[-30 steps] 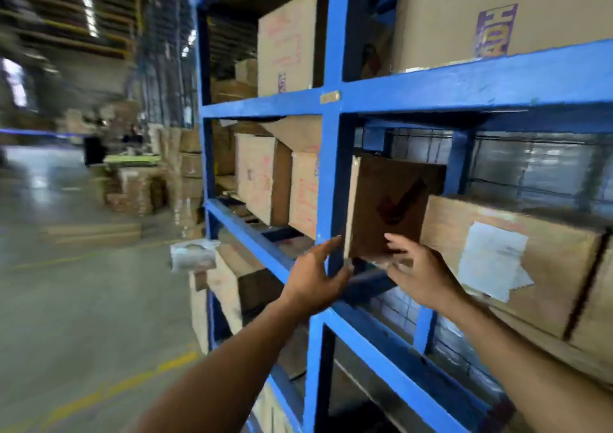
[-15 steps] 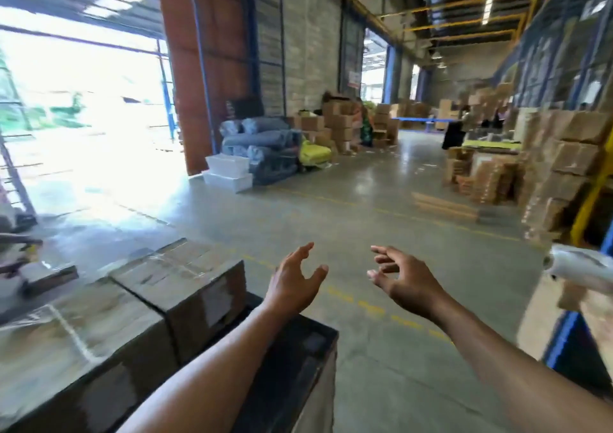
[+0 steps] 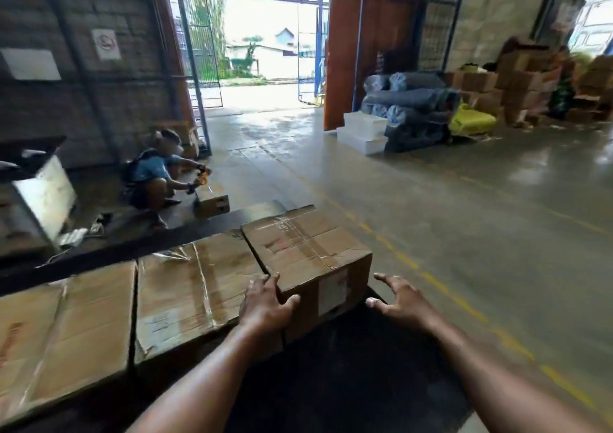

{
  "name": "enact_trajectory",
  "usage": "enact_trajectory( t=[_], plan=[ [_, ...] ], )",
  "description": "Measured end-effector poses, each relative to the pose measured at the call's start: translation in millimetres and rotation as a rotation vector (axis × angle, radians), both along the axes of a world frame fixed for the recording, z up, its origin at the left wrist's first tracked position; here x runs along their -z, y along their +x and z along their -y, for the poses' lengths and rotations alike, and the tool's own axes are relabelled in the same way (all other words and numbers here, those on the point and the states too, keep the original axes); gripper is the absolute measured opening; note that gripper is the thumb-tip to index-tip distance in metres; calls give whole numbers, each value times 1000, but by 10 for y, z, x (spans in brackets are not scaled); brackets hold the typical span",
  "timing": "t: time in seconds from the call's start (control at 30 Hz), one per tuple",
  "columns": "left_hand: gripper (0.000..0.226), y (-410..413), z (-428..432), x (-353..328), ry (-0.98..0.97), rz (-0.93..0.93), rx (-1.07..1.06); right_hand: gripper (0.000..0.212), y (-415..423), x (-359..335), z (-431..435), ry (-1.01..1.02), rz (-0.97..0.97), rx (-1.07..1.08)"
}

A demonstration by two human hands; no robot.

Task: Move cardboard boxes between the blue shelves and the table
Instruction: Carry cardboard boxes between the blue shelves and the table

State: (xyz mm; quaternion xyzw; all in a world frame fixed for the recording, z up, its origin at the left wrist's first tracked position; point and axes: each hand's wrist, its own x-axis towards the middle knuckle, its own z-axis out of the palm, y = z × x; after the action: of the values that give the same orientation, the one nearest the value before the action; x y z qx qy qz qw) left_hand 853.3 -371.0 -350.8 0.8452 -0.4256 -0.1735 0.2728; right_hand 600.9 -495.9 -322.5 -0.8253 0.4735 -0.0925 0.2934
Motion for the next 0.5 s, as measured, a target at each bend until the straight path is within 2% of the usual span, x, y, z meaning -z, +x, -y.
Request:
enact_trajectory(
  t=[0.13,0.33,0.4,0.5],
  plan=[
    [86,-35,441,317,122,98,-57,72,154,408,765,52,-19,-37],
    [86,-237,907,624,234,185,-108,77,425,859,1695,88,-12,-71],
    [87,-281,1039,706,228,188,-145,79,518,981,1909,107,1,-108],
    [84,-326,1206,760,145,96,-154,80,596,1130,2150,151,51,-135]
  ],
)
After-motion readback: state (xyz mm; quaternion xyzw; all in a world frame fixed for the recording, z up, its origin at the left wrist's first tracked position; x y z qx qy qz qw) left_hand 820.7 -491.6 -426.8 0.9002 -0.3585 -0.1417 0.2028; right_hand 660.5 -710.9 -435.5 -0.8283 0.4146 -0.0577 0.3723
